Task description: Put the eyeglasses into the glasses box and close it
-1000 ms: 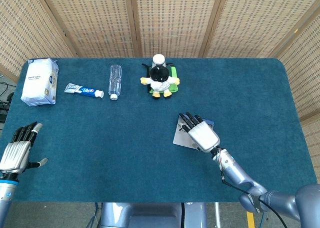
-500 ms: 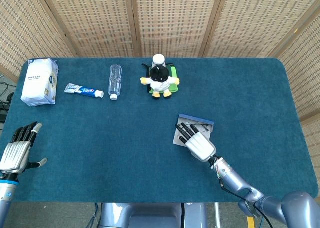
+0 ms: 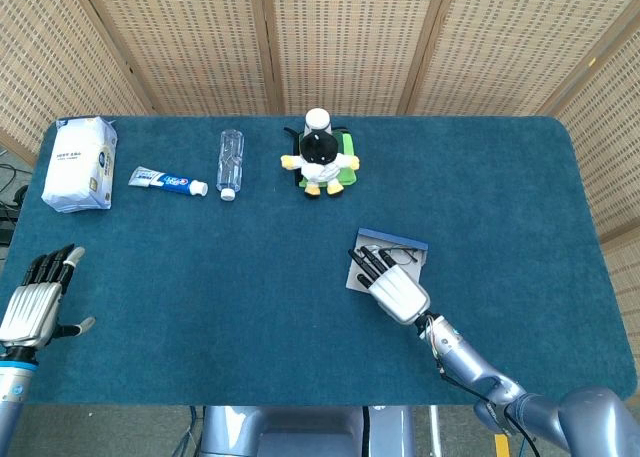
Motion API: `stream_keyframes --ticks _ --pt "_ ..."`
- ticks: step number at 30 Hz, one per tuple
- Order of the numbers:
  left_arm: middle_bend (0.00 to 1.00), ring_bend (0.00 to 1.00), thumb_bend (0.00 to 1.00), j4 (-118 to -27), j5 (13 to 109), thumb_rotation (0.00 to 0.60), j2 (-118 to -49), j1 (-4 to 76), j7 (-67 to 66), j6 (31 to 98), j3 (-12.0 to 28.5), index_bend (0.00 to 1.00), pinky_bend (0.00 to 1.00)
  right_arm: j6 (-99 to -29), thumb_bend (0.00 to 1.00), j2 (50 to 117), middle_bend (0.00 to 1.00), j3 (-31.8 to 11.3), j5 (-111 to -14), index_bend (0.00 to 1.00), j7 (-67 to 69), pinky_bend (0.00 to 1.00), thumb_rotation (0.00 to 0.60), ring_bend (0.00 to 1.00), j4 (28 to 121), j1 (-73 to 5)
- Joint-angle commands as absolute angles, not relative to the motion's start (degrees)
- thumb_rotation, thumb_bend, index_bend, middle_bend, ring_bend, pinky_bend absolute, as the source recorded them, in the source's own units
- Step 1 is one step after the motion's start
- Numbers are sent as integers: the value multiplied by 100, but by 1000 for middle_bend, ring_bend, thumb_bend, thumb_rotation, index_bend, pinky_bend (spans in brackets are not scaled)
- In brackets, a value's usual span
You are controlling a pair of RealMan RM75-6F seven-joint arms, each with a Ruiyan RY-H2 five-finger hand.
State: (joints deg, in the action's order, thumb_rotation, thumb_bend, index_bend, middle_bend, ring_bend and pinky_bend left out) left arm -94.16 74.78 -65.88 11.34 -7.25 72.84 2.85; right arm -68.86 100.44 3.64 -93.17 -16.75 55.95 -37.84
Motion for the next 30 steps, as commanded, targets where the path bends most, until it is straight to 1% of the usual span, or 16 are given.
stream_keyframes --ticks 1,12,22,27,30 --pt "0 0 28 -9419 7477 600 -6589 1136 -728 7283 284 0 0 -6866 311 10040 0 353 -9333 297 -1674 204 600 0 5582 -3769" --pt "0 0 28 -9425 7490 600 -6595 1130 -741 7300 276 0 0 -6807 311 10069 0 308 -9400 297 -1704 204 600 0 5557 -3728" --pt "0 0 28 -9409 7467 600 -6594 1134 -731 7287 284 0 0 -6707 311 10154 0 274 -9410 297 -1662 204 600 0 5312 -3693" --pt "0 0 28 -9404 7463 600 -6603 1136 -741 7283 281 0 0 -6708 344 10190 0 250 -9424 311 -1631 204 600 0 5217 -3692" --pt "0 0 28 -9408 7462 600 -6608 1138 -754 7280 280 0 0 -6692 392 10222 0 243 -9433 320 -1628 204 600 0 5142 -3694"
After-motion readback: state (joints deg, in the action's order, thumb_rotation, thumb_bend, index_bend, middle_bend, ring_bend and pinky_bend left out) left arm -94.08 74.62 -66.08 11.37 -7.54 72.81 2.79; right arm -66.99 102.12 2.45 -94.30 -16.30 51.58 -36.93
